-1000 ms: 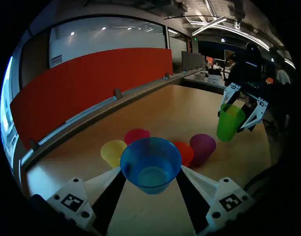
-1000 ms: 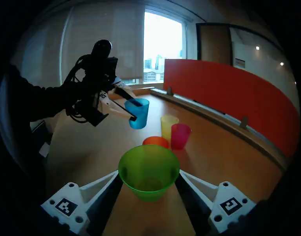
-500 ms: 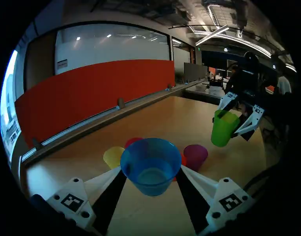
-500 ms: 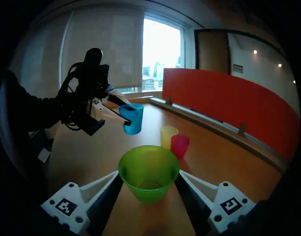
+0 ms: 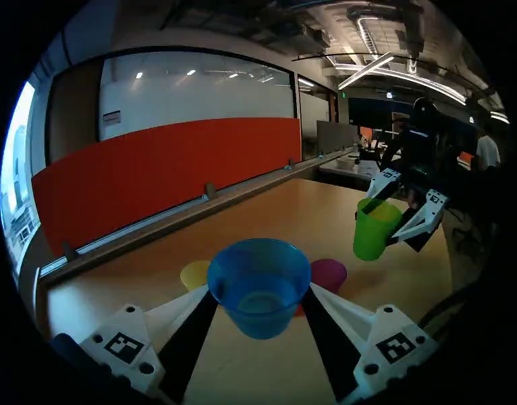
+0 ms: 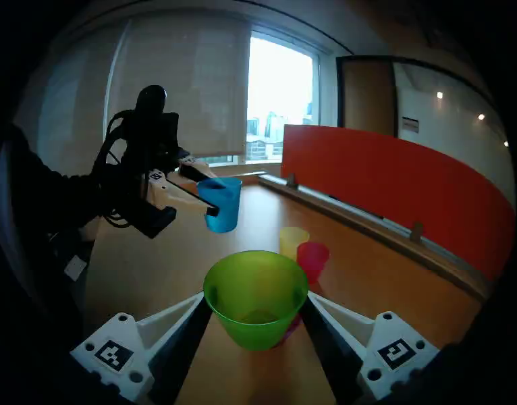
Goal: Pour water
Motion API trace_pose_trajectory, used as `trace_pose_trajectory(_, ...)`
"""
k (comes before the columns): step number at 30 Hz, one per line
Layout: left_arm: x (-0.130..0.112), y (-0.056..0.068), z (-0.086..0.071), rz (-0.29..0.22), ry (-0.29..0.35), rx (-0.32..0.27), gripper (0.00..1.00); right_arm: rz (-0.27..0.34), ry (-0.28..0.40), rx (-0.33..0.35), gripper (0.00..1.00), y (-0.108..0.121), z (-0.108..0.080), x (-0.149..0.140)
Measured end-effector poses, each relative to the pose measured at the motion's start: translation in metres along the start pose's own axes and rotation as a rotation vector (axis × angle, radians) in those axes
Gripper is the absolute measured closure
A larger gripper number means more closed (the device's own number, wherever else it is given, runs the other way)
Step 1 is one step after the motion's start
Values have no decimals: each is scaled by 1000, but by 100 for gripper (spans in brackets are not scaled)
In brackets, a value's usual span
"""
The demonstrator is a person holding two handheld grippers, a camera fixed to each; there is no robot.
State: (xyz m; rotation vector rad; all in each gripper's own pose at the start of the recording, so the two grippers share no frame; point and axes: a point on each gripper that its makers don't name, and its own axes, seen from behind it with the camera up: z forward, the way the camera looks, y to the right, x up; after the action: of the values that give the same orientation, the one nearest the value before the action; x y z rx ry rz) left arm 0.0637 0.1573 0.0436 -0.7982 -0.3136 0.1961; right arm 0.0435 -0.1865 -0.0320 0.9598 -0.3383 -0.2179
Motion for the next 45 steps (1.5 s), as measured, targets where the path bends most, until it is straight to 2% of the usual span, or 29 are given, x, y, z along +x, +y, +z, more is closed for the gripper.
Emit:
trace_pose_trajectory(11, 8, 5, -12, -1, 24, 1, 18, 4, 60, 3, 10, -6, 2, 17)
trace_pose_trajectory(17, 9, 9, -16, -7, 33, -2, 17, 30, 99, 10, 10, -5, 4, 24)
trace_pose_trajectory(23, 9, 11, -19, -7, 39, 1, 18, 22, 133, -3, 9, -2, 6, 35)
trace_pose_trajectory(30, 10, 13, -23, -11, 49, -4, 17, 26, 155, 0, 9, -3, 7, 42)
trace_pose_trajectory(45, 23, 22, -33, -22, 127, -9, 17, 30, 183, 7, 9, -5, 13, 52)
